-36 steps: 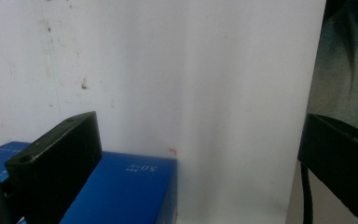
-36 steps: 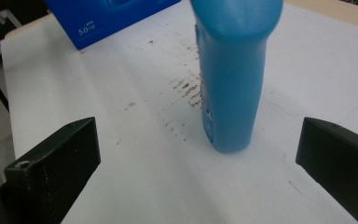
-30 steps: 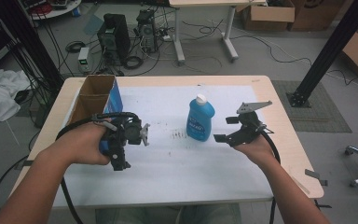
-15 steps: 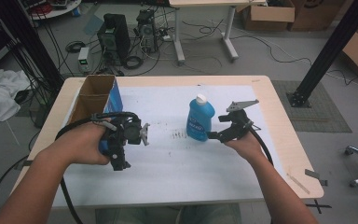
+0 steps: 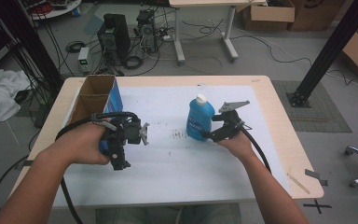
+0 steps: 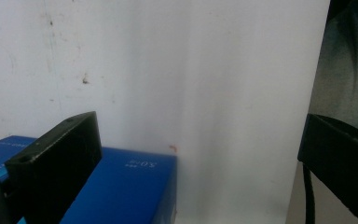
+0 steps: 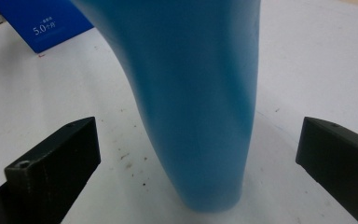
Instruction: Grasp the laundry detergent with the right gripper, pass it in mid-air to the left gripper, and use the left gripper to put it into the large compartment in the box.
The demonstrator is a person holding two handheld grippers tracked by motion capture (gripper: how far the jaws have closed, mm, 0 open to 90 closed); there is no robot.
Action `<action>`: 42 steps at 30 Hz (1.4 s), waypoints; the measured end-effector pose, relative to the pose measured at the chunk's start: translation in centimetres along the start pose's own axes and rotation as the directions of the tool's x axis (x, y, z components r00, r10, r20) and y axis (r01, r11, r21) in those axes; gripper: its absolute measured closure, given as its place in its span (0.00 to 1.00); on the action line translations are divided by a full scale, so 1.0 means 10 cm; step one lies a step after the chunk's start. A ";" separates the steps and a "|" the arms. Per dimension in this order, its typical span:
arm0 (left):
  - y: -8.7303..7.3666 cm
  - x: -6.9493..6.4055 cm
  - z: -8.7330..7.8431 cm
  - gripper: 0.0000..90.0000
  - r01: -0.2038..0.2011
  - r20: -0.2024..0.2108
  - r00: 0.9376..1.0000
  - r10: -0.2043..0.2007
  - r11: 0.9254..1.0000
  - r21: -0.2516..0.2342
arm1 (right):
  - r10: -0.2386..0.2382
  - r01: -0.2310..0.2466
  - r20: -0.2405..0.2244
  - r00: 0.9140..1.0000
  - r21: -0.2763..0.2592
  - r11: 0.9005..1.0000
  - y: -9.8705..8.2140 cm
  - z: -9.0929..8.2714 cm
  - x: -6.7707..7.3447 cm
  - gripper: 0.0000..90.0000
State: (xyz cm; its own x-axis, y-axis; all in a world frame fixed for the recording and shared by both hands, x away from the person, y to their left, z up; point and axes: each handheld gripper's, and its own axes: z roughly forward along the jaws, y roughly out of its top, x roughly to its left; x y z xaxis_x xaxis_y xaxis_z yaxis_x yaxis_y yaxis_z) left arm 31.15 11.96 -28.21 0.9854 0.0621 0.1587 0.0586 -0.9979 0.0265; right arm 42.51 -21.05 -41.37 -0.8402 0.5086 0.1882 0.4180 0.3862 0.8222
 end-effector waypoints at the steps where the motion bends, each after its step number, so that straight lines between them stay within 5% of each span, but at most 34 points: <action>1: 0.00 0.00 0.00 0.00 0.000 -0.002 1.000 0.000 1.000 0.000 | -0.002 0.002 0.000 1.000 -0.004 1.000 0.00 0.02 0.00 0.00; 20: -0.06 0.00 0.05 0.00 0.005 0.005 1.000 -0.005 1.000 0.002 | -0.052 0.051 -0.010 0.999 -0.079 0.996 -0.03 0.21 0.01 0.00; 42: -0.08 0.01 0.07 0.00 0.006 0.005 1.000 -0.006 1.000 0.004 | -0.069 0.067 -0.007 0.998 -0.152 0.986 -0.06 0.29 0.02 0.14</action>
State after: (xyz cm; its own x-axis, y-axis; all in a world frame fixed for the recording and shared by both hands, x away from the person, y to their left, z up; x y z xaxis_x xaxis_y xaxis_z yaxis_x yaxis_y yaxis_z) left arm 31.33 12.72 -28.87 0.9858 0.0680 0.1537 0.0652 -0.9976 0.0232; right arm 43.09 -18.97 -43.35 -0.8693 0.4756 0.1344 0.3032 0.2986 0.9049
